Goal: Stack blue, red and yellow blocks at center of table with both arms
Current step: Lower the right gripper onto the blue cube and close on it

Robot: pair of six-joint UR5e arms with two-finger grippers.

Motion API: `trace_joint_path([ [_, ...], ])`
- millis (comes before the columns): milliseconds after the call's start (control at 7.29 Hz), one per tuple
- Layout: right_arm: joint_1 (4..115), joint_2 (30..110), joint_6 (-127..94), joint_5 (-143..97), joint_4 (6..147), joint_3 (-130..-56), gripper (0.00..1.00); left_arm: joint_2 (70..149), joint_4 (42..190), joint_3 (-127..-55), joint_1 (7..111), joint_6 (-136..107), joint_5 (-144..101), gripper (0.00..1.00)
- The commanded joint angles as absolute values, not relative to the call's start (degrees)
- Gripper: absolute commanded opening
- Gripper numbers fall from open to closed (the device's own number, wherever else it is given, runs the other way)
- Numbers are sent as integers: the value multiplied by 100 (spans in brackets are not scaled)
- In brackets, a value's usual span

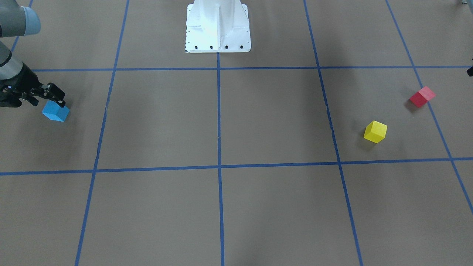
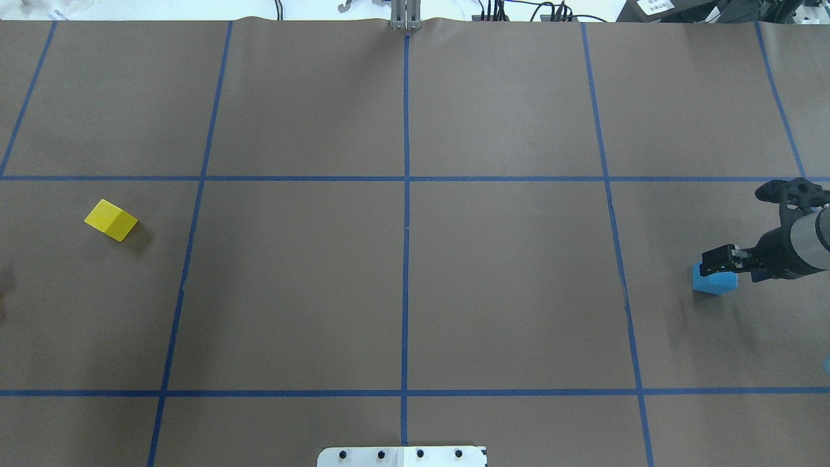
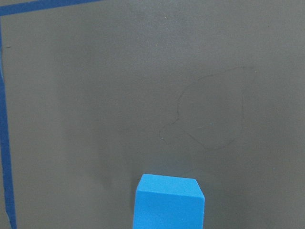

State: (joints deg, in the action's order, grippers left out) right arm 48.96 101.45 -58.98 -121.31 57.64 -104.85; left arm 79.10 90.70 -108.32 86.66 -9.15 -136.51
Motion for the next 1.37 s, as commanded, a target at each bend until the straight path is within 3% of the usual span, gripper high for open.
trace_joint_path([
  [0,4860,10116,-5897,-12129,5748,-10310,99,7910,9070,-10837,8666,-905,-13650,100],
  [549,4781,9852,-5915,-12129,5748,-9976,96,7910,9149,-10828,8666,-914,-13649,100],
  [686,4781,9853,-5924,-12146,5748,-9976,78,7910,9149,-10837,8666,-914,-13649,100],
  [823,4781,9853,-5924,-12199,5757,-9976,25,7910,9149,-10837,8666,-914,-13649,100],
  [960,4781,9853,-5915,-12217,5774,-9976,0,7910,9149,-10837,8666,-914,-13658,100],
  [1235,4825,9853,-5915,-12357,5792,-10185,0,7910,9149,-10837,8666,-914,-13650,100],
])
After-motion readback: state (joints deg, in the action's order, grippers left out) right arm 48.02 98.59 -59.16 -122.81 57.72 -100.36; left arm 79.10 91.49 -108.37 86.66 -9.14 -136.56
